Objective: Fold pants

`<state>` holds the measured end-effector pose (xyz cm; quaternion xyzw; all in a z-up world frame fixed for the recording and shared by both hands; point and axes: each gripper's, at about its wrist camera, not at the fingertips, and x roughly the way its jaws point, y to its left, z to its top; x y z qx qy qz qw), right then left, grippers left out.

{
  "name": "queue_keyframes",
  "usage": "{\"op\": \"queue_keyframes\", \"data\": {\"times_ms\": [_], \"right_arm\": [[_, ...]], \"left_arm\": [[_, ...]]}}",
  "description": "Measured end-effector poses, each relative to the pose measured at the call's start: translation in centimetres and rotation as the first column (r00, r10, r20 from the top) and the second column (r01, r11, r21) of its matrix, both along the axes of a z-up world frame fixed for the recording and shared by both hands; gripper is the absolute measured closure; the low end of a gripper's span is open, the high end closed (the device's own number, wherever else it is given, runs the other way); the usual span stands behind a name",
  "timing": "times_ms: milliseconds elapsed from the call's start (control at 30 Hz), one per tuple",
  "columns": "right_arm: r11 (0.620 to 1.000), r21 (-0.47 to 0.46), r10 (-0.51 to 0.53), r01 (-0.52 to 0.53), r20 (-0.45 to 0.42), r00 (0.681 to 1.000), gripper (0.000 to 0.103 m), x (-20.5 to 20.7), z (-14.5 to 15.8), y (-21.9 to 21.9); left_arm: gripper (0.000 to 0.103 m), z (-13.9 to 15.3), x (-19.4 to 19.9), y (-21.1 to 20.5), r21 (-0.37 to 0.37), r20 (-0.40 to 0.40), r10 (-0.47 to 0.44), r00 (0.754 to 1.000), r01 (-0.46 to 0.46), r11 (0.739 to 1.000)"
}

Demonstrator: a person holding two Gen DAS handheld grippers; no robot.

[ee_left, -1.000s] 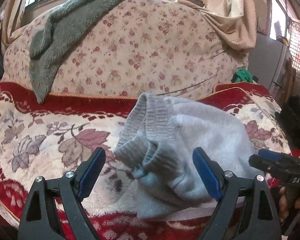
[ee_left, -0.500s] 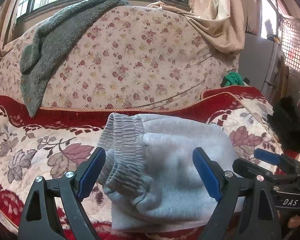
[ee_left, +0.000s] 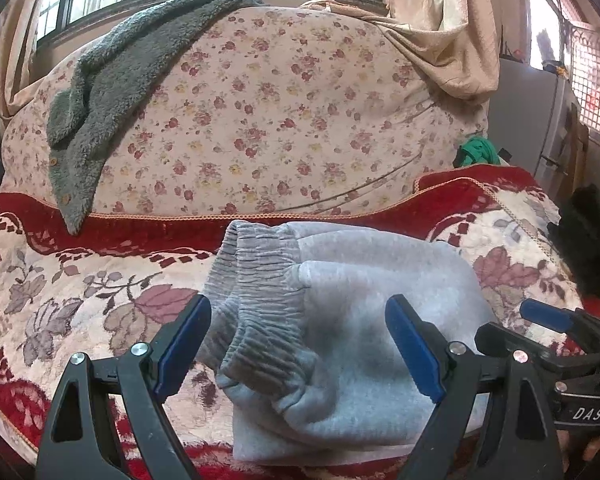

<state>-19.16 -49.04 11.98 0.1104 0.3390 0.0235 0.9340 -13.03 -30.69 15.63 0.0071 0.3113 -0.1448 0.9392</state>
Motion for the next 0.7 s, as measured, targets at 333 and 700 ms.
{"op": "queue_keyframes", "data": {"times_ms": [333,700], "right_arm": [[1.0,0.01,0.006,-0.006,-0.018,1.0,0.006,0.18,-0.54,-0.07],[1.0,0.002,0.01,-0.01,-0.025,1.0,0.006,0.37,-0.88,0.19]], "left_arm": [[0.015,-0.21,0.02,-0.02,0.005,-0.001,0.0,1.0,0.0,1.0],[0.015,-0.4,0.05,-0.06,0.012,0.001,0.005,1.0,-0.005,1.0]]}}
